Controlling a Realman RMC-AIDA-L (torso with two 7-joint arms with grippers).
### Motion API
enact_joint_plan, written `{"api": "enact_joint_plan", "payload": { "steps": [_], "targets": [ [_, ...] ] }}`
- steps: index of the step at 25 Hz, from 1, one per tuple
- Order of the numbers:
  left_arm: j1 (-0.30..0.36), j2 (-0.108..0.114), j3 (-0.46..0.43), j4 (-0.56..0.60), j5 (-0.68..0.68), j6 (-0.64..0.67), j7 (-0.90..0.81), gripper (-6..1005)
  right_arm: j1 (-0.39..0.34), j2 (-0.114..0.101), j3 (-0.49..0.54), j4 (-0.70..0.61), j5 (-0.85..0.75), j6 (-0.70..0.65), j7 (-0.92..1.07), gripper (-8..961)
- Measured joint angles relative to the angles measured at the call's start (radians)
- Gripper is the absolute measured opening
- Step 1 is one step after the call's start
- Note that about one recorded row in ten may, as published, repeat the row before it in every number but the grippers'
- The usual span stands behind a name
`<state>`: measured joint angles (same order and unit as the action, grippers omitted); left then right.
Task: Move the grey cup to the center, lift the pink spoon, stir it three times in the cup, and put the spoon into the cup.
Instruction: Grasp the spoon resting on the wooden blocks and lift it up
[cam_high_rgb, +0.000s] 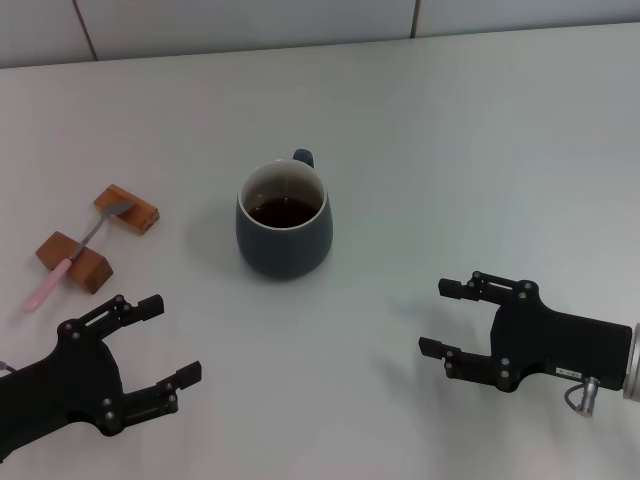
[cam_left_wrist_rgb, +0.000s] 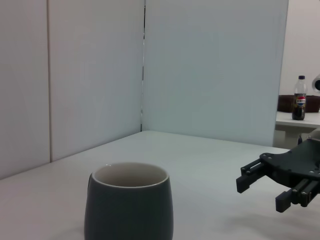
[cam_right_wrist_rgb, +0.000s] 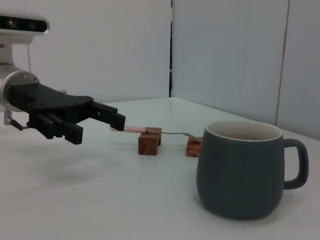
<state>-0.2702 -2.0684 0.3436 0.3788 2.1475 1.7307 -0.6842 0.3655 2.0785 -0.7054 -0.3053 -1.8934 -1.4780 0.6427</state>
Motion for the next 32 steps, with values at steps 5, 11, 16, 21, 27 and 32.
{"api": "enact_joint_plan", "payload": {
  "steps": [5,11,16,21,27,32],
  "targets": [
    [0.003,0.001,0.000,0.000,-0.003,-0.001,0.000,766,-0.001,0.000,0.003,-0.002,0.001,-0.002,-0.009,743],
    [0.004,0.002,0.000,0.000,-0.011,-0.002,0.000,763,0.002,0.000,0.001,-0.002,0.005,-0.002,-0.011,742],
    [0.006,0.002,0.000,0.000,-0.026,-0.002,0.000,761,0.006,0.000,0.000,-0.001,0.006,-0.002,-0.011,743],
    [0.014,0.001,0.000,0.000,-0.051,0.006,0.002,758,0.011,0.000,0.000,-0.001,0.006,-0.002,-0.011,742],
    [0.046,0.001,-0.002,-0.006,-0.147,0.014,-0.022,756,0.018,0.000,0.000,-0.001,0.005,-0.001,-0.011,742],
    [0.074,0.007,-0.080,-0.017,-0.303,0.077,-0.266,753,0.024,0.000,0.000,-0.001,0.004,-0.002,-0.011,743]
  ]
}}
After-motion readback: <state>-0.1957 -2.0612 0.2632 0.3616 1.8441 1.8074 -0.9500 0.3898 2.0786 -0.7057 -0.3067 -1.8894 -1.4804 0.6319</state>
